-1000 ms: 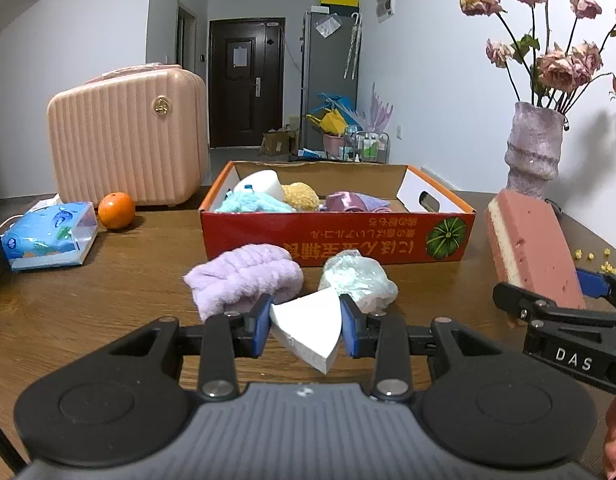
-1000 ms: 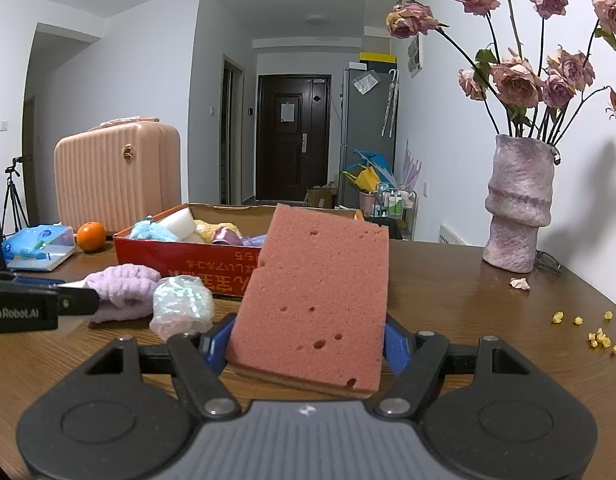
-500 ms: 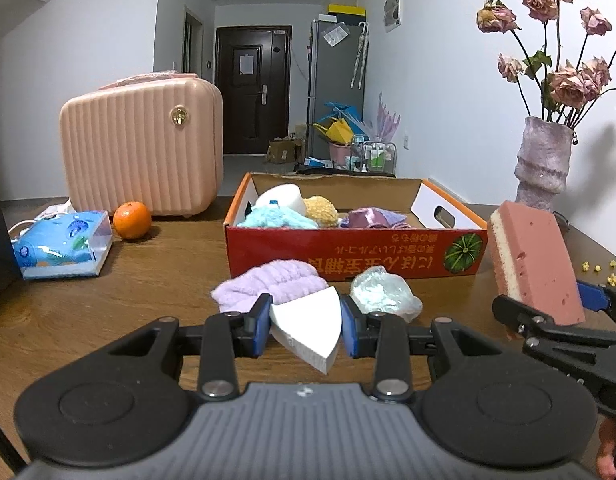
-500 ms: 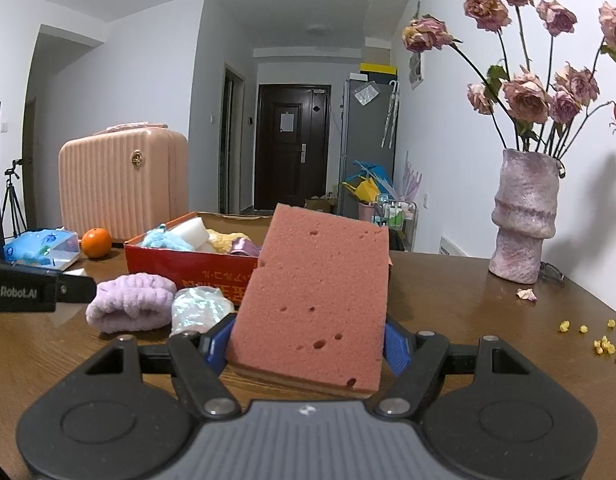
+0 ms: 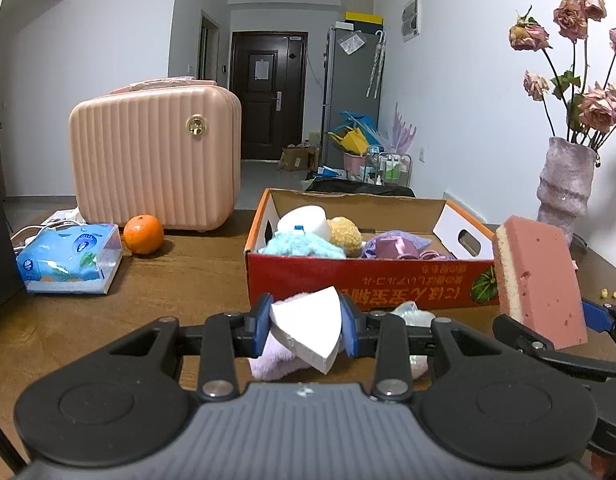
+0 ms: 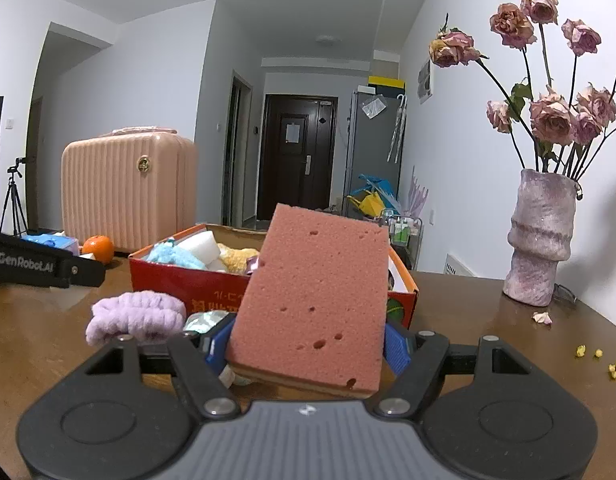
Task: Organize soft objects
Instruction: 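Carry the foam wedge in the left gripper to the box while the right carries the sponge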
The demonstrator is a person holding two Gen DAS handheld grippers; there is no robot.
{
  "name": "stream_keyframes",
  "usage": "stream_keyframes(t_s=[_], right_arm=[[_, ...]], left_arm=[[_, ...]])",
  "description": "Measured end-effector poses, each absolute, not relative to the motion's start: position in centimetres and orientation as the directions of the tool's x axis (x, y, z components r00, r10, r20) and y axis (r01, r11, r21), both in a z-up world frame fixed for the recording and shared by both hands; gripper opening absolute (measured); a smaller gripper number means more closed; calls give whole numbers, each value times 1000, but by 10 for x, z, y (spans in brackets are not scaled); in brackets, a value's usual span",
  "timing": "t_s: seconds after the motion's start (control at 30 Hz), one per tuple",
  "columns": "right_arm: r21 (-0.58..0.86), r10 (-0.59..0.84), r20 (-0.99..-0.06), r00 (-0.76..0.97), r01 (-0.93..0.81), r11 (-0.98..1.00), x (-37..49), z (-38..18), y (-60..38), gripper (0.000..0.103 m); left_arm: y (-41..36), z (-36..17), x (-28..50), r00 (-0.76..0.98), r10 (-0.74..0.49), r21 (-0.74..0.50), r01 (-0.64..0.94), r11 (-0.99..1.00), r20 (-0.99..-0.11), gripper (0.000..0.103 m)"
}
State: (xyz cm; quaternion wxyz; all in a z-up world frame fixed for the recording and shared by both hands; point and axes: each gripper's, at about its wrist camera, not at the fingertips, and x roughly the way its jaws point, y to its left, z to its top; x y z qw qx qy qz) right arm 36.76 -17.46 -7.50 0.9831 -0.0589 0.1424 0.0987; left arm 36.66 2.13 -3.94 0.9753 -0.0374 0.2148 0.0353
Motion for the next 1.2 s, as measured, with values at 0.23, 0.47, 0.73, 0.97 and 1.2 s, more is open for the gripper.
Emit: stream_keyframes(t_s=[0.23,0.47,0.73,0.97,1.2], right_arm=[[-89,168,-282,944,-201,976,383,-74,-171,72],[-89,162,-254,954,-190,978,399,-70,-167,72],[-87,159,-233,959,-184,979,419,-68,-164,72],[-93,157,-208,965,-179,979,439,-65,-163,72],[-89,152,-187,971,-170,981,461,-62,-163,72]], left_arm=[[22,-37,380,911,56,-57,-87,995,-409,36],[22,-32,399,918,56,-71,-91,993,-393,36],[14,-28,422,926,46,-74,-79,994,-374,36],[8,-25,443,932,41,-78,-74,994,-359,36],[4,-22,466,936,40,-92,-76,993,-349,36]])
